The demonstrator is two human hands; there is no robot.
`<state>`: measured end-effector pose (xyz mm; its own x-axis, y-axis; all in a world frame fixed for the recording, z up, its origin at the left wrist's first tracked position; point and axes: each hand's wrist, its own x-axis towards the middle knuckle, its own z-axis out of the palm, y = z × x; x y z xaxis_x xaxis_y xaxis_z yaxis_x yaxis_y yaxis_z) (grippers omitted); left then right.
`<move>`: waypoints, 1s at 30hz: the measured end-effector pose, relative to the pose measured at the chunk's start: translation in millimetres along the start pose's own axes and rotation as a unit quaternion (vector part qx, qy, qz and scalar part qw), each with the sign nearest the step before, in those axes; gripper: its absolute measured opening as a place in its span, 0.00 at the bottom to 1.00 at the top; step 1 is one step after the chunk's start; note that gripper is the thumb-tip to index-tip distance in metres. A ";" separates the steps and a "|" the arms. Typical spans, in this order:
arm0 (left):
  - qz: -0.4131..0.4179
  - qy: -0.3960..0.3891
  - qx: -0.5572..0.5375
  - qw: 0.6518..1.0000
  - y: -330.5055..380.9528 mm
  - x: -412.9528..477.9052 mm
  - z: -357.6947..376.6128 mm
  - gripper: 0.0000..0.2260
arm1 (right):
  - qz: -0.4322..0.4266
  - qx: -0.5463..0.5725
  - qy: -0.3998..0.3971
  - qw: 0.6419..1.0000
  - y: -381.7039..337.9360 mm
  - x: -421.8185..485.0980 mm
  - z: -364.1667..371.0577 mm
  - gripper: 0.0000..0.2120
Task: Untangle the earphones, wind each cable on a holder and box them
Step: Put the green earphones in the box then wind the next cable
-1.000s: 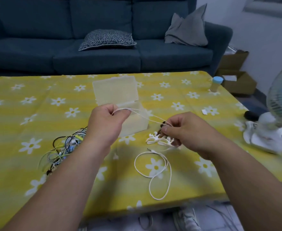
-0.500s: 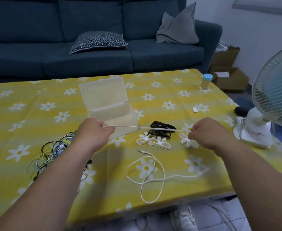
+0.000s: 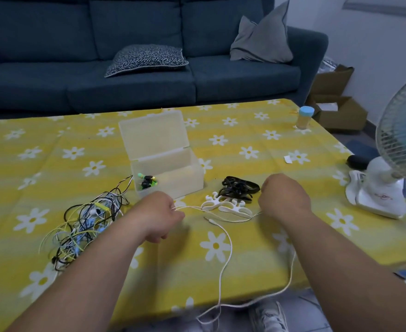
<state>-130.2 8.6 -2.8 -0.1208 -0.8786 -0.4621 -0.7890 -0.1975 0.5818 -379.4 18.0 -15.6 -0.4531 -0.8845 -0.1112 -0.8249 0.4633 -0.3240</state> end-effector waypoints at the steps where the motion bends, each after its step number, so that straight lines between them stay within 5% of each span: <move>1: 0.002 -0.004 0.002 1.000 0.3 -0.6 -0.5 0.12 | -0.013 0.036 0.009 0.999 -6.3 -2.6 -0.2 0.13; 7: -0.003 0.001 0.002 1.000 -1.6 -6.0 -5.7 0.12 | -0.091 0.113 -0.087 0.986 -25.3 -5.4 20.3 0.26; 16: 0.007 0.009 0.011 1.000 -2.3 -12.3 -11.0 0.13 | -0.073 0.072 -0.077 0.992 -26.2 -4.7 32.5 0.23; 22: 0.015 0.013 0.010 1.000 -5.4 -17.6 -13.4 0.12 | -0.063 0.056 -0.079 0.993 -28.9 -4.8 44.9 0.10; 30: 0.009 0.020 -0.056 0.998 -9.6 -14.7 -13.3 0.06 | -0.051 0.047 -0.068 0.995 -36.8 -9.7 38.1 0.12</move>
<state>-112.9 17.6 7.3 -0.1073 -0.8988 -0.4250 -0.7138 -0.2279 0.6623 -331.8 7.4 -38.3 -0.3131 -0.9288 -0.1982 -0.8260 0.3693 -0.4258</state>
